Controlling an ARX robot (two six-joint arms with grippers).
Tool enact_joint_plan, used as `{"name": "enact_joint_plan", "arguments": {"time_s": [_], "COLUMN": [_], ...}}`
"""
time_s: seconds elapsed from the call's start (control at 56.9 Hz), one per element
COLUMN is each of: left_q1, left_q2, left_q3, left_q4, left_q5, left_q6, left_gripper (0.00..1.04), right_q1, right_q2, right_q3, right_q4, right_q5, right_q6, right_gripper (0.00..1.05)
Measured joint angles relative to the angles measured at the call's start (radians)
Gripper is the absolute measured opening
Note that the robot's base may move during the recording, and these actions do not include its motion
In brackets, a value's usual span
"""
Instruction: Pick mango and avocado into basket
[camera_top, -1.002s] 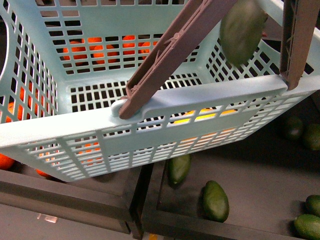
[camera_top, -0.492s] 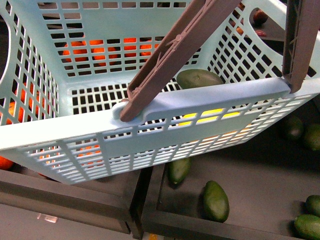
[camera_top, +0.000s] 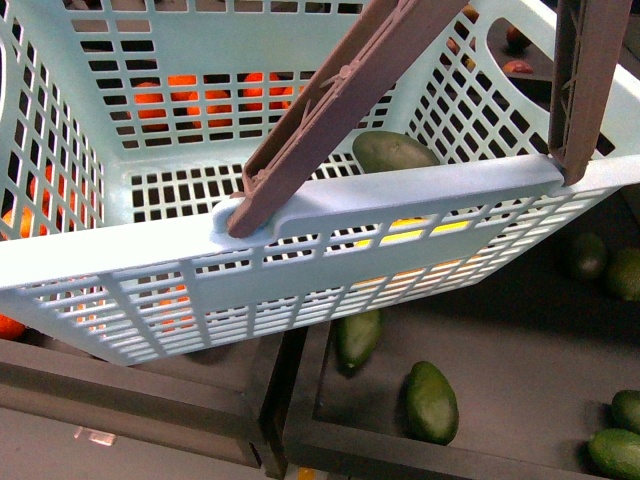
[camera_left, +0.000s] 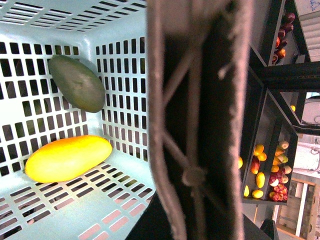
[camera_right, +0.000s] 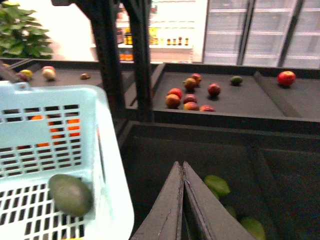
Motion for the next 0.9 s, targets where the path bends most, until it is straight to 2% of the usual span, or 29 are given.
{"name": "enact_joint_plan", "arguments": {"time_s": [0.123,0.563,0.686,0.897], "left_q1": [0.0,-0.001,-0.001,-0.001], "left_q2": [0.0,0.0,0.0,0.0], "left_q3": [0.0,0.0,0.0,0.0], "left_q4": [0.0,0.0,0.0,0.0], "left_q5": [0.001,0.0,0.0,0.002], "left_q6": [0.0,0.0,0.0,0.0], "left_gripper": [0.05,0.05,0.05,0.05], "right_q1": [-0.034,-0.035,-0.035,-0.035], "right_q2": [-0.061,-0.303,-0.33,-0.455], "right_q3": [-0.039,-0.132,-0.174,-0.177], "right_q4": [-0.023,-0.172,-0.149,-0.267], "right_q5": [-0.006,-0.01,-0.01,-0.01], "right_q6": [0.0,-0.001,-0.001,-0.002], "right_gripper": [0.02,0.02,0.02,0.02]}}
